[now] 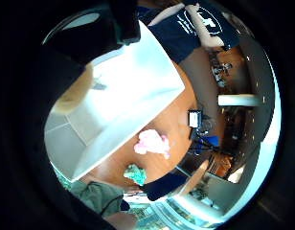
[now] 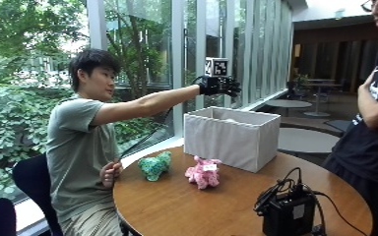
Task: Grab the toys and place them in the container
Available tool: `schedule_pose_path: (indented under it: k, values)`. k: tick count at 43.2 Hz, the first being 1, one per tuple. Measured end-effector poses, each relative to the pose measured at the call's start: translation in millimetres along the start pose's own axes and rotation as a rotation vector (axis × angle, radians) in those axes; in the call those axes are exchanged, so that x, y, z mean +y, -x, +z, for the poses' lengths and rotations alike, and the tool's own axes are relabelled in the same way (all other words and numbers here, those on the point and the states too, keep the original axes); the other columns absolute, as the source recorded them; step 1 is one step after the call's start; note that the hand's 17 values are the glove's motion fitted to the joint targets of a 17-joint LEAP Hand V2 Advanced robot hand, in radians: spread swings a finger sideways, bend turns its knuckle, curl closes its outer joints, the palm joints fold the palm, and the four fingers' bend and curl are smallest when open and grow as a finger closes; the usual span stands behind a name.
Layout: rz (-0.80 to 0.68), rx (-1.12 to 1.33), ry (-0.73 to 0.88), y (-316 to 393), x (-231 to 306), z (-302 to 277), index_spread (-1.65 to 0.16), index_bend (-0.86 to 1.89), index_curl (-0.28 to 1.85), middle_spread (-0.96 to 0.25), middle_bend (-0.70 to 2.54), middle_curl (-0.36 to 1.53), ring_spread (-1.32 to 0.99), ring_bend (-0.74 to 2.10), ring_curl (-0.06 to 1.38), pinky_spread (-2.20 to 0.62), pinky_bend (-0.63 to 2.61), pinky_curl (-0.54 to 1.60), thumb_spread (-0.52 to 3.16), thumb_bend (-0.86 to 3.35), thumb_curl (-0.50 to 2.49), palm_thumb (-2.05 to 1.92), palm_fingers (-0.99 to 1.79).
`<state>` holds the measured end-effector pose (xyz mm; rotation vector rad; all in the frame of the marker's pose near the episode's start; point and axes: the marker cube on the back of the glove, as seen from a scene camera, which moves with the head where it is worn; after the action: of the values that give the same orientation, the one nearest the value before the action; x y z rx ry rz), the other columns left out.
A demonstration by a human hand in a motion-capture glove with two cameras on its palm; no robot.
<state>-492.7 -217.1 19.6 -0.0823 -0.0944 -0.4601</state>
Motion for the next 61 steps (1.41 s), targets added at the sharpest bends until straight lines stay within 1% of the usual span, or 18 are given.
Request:
schedule_pose_path:
  k: [3,9,12,16,19,25,29,32,34,37,38,40,43,44,48,52,57,61]
  values:
    - [0.022,0.164,0.027,-32.0,15.7,-8.6,-0.26,0.01,0.44,-0.07,0.18,0.47,-0.13,0.71,0.41,-0.10,1.28,0.48,0.94,-0.08,0.61,0.08,-0.45]
    - [0.170,0.254,0.019,-45.1,41.2,-39.7,-0.24,0.03,0.35,-0.01,0.14,0.42,-0.07,0.56,0.33,-0.03,1.18,0.44,1.03,-0.04,0.54,0.02,-0.39]
    - [0.305,0.180,-0.002,-58.5,56.2,-55.8,-0.23,0.05,0.33,0.00,0.14,0.41,-0.04,0.51,0.32,-0.01,1.12,0.41,1.06,-0.04,0.52,0.01,-0.35]
    - [0.260,0.182,0.031,-88.9,90.8,-61.4,-0.23,0.06,0.30,0.00,0.14,0.39,-0.03,0.46,0.30,0.01,1.07,0.39,1.09,-0.03,0.49,-0.01,-0.30]
    - [0.343,0.090,0.043,-117.0,109.5,-55.5,-0.23,0.06,0.28,0.00,0.15,0.38,-0.02,0.45,0.30,0.01,1.01,0.37,1.11,-0.03,0.47,-0.01,-0.29]
    - [0.280,0.260,0.158,-226.6,157.8,4.9,-0.23,0.06,0.24,-0.01,0.15,0.36,-0.03,0.42,0.29,0.01,0.93,0.35,1.13,-0.03,0.43,-0.02,-0.26]
    - [-0.005,0.430,0.321,-329.5,202.7,62.0,-0.23,0.03,0.21,-0.03,0.20,0.37,-0.07,0.51,0.31,0.00,0.85,0.32,1.13,-0.03,0.42,-0.01,-0.16]
    - [0.024,0.464,0.420,-357.8,210.5,112.4,-0.23,0.02,0.18,-0.04,0.21,0.37,-0.10,0.59,0.33,-0.01,0.83,0.32,1.13,-0.03,0.40,-0.01,-0.13]
    - [0.131,0.427,0.449,-343.4,200.8,151.6,-0.23,0.03,0.17,-0.05,0.21,0.38,-0.11,0.61,0.34,-0.02,0.82,0.31,1.13,-0.03,0.40,-0.02,-0.13]
    - [0.372,0.405,0.393,-307.8,176.4,201.2,-0.23,0.04,0.16,-0.04,0.21,0.38,-0.11,0.61,0.35,-0.02,0.82,0.31,1.14,-0.03,0.39,-0.02,-0.15]
    - [0.405,0.401,0.356,-299.1,170.4,210.6,-0.23,0.04,0.16,-0.03,0.22,0.38,-0.11,0.63,0.35,-0.02,0.81,0.31,1.14,-0.03,0.38,-0.01,-0.14]
    - [0.368,0.380,0.294,-290.6,165.7,218.8,-0.23,0.04,0.15,-0.04,0.30,0.41,-0.13,0.70,0.37,-0.02,0.76,0.30,1.16,-0.02,0.38,0.00,-0.04]
    - [0.277,0.412,0.272,-304.2,169.9,217.3,-0.24,0.02,0.11,-0.15,0.55,0.47,-0.24,0.97,0.42,-0.08,0.69,0.26,1.21,-0.01,0.37,0.00,0.37]
    - [0.288,0.426,0.269,-309.2,169.7,217.2,-0.24,0.05,0.10,-0.18,0.63,0.49,-0.27,1.06,0.42,-0.10,0.64,0.24,1.23,0.00,0.37,0.02,0.52]
    - [0.390,0.355,0.222,-314.7,161.4,216.9,-0.26,0.12,0.11,-0.27,0.75,0.53,-0.30,1.25,0.48,-0.18,0.58,0.23,1.31,0.06,0.39,0.13,0.73]
    - [0.396,0.264,0.158,-321.9,157.9,212.1,-0.27,0.17,0.12,-0.33,0.81,0.56,-0.31,1.32,0.51,-0.24,0.57,0.24,1.30,0.15,0.45,0.33,0.85]
    - [0.458,0.220,0.086,-325.2,152.9,207.6,-0.29,0.24,0.15,-0.33,0.91,0.60,-0.32,1.27,0.52,-0.30,0.63,0.29,1.14,0.23,0.55,0.56,1.08]
    - [0.610,0.150,0.053,-343.4,153.0,183.1,-0.32,0.34,0.19,-0.33,0.95,0.62,-0.32,1.26,0.54,-0.33,0.66,0.33,1.02,0.23,0.61,0.61,1.17]
